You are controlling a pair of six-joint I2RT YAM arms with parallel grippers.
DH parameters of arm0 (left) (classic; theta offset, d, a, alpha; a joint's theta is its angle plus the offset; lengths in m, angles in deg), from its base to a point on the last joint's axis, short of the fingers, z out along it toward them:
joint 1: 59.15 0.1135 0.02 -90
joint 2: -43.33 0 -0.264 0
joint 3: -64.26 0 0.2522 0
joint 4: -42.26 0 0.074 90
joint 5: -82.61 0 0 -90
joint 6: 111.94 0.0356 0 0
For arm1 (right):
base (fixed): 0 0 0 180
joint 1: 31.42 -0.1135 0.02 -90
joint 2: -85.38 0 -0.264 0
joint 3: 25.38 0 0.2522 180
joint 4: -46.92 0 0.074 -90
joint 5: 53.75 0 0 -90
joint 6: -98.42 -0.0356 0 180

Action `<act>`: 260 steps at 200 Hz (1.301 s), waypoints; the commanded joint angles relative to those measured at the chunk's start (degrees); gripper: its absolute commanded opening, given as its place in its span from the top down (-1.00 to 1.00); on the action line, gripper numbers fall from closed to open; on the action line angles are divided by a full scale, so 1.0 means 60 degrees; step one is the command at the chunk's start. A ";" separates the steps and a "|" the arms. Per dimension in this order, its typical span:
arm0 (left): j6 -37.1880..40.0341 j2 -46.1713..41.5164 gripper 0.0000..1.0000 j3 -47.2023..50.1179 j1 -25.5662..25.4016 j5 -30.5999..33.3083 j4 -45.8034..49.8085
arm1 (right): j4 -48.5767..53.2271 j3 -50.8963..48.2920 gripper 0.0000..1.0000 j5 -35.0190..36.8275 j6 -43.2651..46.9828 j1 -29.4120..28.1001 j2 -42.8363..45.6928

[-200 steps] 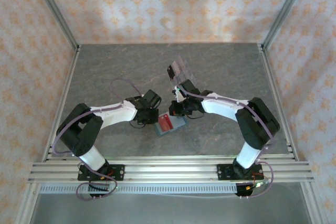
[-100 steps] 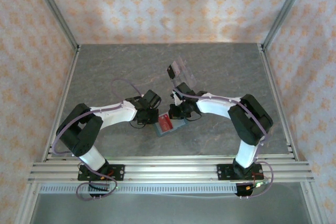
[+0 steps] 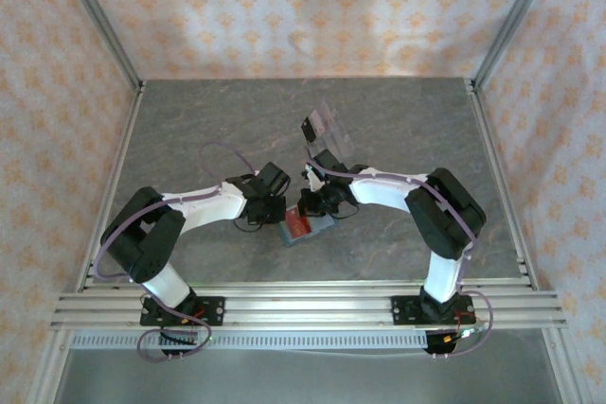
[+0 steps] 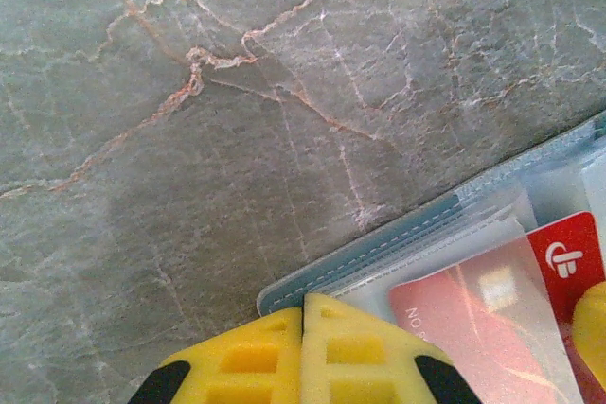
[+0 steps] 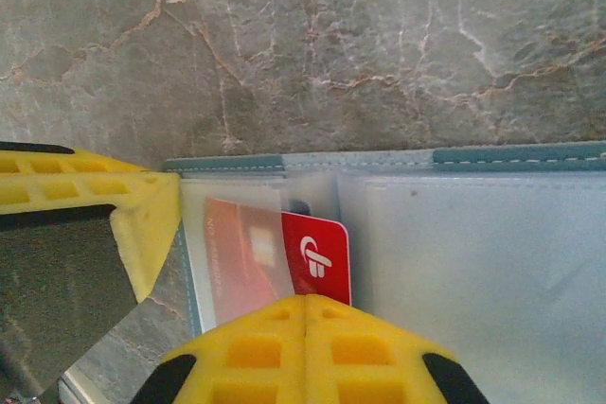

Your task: Put the credit cards into the card holder

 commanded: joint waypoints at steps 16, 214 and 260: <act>-0.0105 0.0275 1.00 0.0410 0.0051 0.0125 -0.0055 | 0.0482 0.0110 1.00 0.0725 0.0086 0.0044 0.0487; -0.0151 0.0338 1.00 0.0463 0.0051 0.0052 -0.0158 | -0.0197 0.0202 1.00 0.0118 -0.0366 -0.0199 -0.0288; -0.0163 0.0312 1.00 0.0448 0.0051 0.0028 -0.0152 | -0.1076 -0.0208 1.00 -0.0225 -0.1030 -0.0273 -0.0406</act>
